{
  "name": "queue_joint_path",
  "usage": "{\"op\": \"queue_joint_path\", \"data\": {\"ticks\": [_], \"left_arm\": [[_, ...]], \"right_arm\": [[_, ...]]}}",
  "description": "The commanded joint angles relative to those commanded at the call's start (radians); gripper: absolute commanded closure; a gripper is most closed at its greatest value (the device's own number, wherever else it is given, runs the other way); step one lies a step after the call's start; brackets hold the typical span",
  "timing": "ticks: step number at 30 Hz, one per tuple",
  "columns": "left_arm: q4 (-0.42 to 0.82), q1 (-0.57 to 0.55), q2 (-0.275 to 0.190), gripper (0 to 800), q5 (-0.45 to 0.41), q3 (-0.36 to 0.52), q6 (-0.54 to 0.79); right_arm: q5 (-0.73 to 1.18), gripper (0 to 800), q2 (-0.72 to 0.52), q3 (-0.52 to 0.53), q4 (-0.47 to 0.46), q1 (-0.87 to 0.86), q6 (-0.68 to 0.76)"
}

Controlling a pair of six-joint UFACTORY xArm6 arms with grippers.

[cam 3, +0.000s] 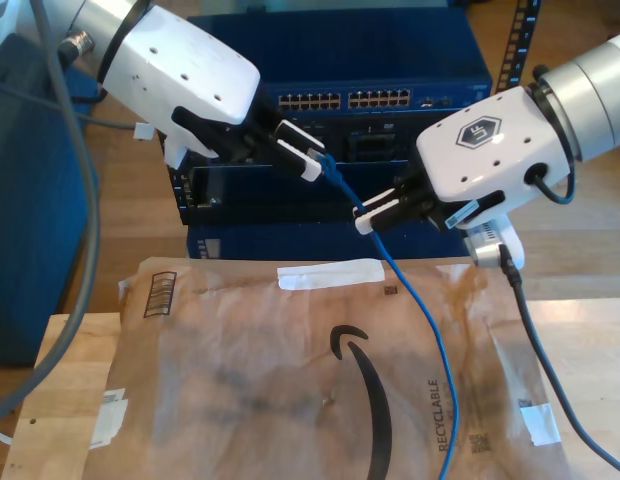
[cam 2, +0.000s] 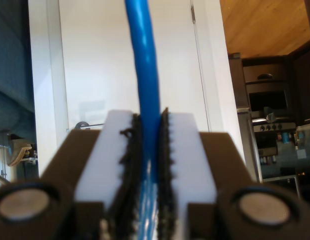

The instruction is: Grab the cable and plug it in

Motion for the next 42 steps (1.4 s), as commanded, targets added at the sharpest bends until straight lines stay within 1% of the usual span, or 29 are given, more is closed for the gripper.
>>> {"op": "queue_joint_path", "data": {"ticks": [6, 17, 18, 19, 20, 22, 24, 25, 26, 27, 28, 29, 30, 31, 32, 33, 34, 35, 36, 39, 41, 42], "left_arm": [[-0.002, 0.0, 0.0, 587, 0.0, 0.002, 0.0], [0.0, 0.0, 0.0, 587, 0.002, 0.008, 0.0], [0.0, 0.0, 0.0, 601, 0.002, 0.008, 0.002], [0.0, 0.002, 0.0, 641, 0.002, 0.008, 0.002], [0.002, 0.002, 0.0, 657, 0.002, 0.008, 0.002], [0.005, 0.003, -0.002, 737, -0.002, 0.006, 0.002], [0.006, 0.005, -0.002, 771, -0.017, 0.008, 0.009], [0.008, 0.006, -0.002, 780, -0.023, 0.009, 0.017], [0.008, 0.006, -0.002, 791, -0.025, 0.011, 0.02], [0.008, 0.006, -0.002, 797, -0.025, 0.015, 0.02], [0.008, 0.006, -0.002, 797, -0.025, 0.017, 0.02], [0.008, 0.006, -0.002, 797, -0.025, 0.017, 0.02], [0.008, 0.006, -0.002, 797, -0.025, 0.017, 0.018], [0.008, 0.006, -0.002, 797, -0.023, 0.017, 0.018], [0.008, 0.006, -0.002, 797, -0.021, 0.017, 0.017], [0.008, 0.005, -0.002, 797, -0.02, 0.017, 0.015], [0.008, 0.003, 0.0, 795, -0.014, 0.015, 0.015], [0.008, 0.003, 0.002, 795, -0.005, 0.017, 0.015], [0.008, 0.003, 0.009, 795, 0.011, 0.018, 0.015], [0.002, 0.032, 0.068, 794, 0.101, 0.017, -0.02], [-0.003, 0.072, 0.1, 794, 0.126, 0.014, -0.06], [-0.008, 0.089, 0.101, 793, 0.127, 0.015, -0.061]], "right_arm": [[0.0, 780, 0.006, -0.002, 0.0, 0.0, 0.0], [0.0, 780, 0.005, -0.002, 0.0, -0.002, 0.0], [0.0, 780, 0.005, -0.002, 0.0, -0.002, 0.0], [0.002, 780, 0.005, -0.002, 0.0, -0.002, 0.0], [0.002, 779, 0.005, -0.002, 0.0, -0.002, 0.0], [0.002, 774, 0.005, -0.002, 0.0, -0.002, 0.0], [0.0, 756, 0.005, -0.002, 0.0, -0.002, 0.0], [0.0, 706, 0.005, -0.002, 0.0, -0.002, 0.0], [0.002, 608, 0.005, -0.002, 0.002, -0.002, 0.0], [0.002, 583, 0.005, -0.002, 0.002, -0.002, 0.0], [0.002, 524, 0.005, 0.0, 0.002, -0.002, 0.002], [0.002, 418, 0.006, -0.002, 0.002, 0.0, 0.002], [0.002, 354, 0.006, -0.002, 0.002, 0.0, 0.002], [0.002, 255, 0.006, -0.002, 0.002, 0.0, 0.0], [0.002, 131, 0.005, -0.002, 0.002, -0.002, 0.002], [0.002, 68, 0.005, 0.0, 0.002, -0.003, 0.0], [0.0, 29, 0.002, 0.002, 0.003, -0.005, 0.0], [-0.003, 11, -0.003, 0.002, 0.003, -0.005, 0.0], [-0.009, 10, -0.006, 0.002, 0.003, -0.005, -0.002], [-0.087, 8, -0.066, 0.011, -0.005, -0.005, -0.006], [-0.169, 8, -0.135, 0.034, -0.006, -0.005, -0.048], [-0.206, 9, -0.164, 0.04, -0.006, -0.005, -0.066]]}}
